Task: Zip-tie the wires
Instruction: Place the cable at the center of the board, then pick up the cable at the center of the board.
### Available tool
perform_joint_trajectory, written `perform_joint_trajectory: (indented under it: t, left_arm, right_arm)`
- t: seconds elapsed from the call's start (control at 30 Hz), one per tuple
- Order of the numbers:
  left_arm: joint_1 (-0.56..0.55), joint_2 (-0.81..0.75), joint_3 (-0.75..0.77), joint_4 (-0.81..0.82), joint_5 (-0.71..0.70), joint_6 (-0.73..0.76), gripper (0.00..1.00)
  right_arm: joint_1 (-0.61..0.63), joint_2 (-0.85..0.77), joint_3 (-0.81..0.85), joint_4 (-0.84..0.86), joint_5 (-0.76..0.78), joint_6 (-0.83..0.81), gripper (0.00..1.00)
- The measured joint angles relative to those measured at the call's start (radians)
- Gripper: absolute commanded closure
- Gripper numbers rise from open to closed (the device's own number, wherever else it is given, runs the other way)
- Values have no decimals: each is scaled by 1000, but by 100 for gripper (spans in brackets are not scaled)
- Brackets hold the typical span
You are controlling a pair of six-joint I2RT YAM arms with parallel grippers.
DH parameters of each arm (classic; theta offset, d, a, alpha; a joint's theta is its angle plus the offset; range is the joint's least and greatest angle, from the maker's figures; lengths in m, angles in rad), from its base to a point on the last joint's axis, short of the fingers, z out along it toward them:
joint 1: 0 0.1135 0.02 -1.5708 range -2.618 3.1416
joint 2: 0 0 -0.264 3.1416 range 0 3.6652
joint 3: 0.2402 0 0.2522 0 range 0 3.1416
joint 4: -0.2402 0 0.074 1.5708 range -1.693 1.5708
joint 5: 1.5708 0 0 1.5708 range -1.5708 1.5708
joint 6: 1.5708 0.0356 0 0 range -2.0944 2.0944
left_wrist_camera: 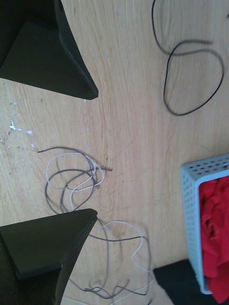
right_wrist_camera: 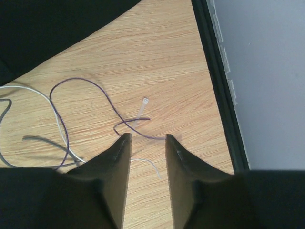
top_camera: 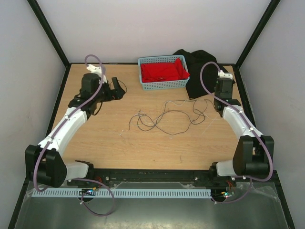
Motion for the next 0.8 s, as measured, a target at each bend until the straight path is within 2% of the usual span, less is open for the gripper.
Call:
perform_joint_trajectory:
  t: [0.1, 0.3, 0.4, 0.53, 0.67, 0.8]
  left_arm:
    - [35, -34, -1, 4, -30, -5, 1]
    - [156, -39, 54, -4, -48, -24, 1]
    - [237, 23, 150, -26, -38, -48, 1]
    - [308, 180, 311, -64, -18, -57, 5]
    - [325, 374, 457, -107, -10, -43, 12]
    - [319, 572, 563, -138, 13, -22, 15]
  right_arm:
    - [-11, 0, 1, -1, -14, 5, 30]
    - [-11, -31, 18, -9, -86, 9, 14]
    - [-11, -69, 19, 3, -191, 18, 13]
    - [-11, -100, -3, 73, -320, 36, 12]
    - [-10, -98, -31, 105, -376, 41, 12]
    - [-10, -84, -40, 116, -401, 43, 12]
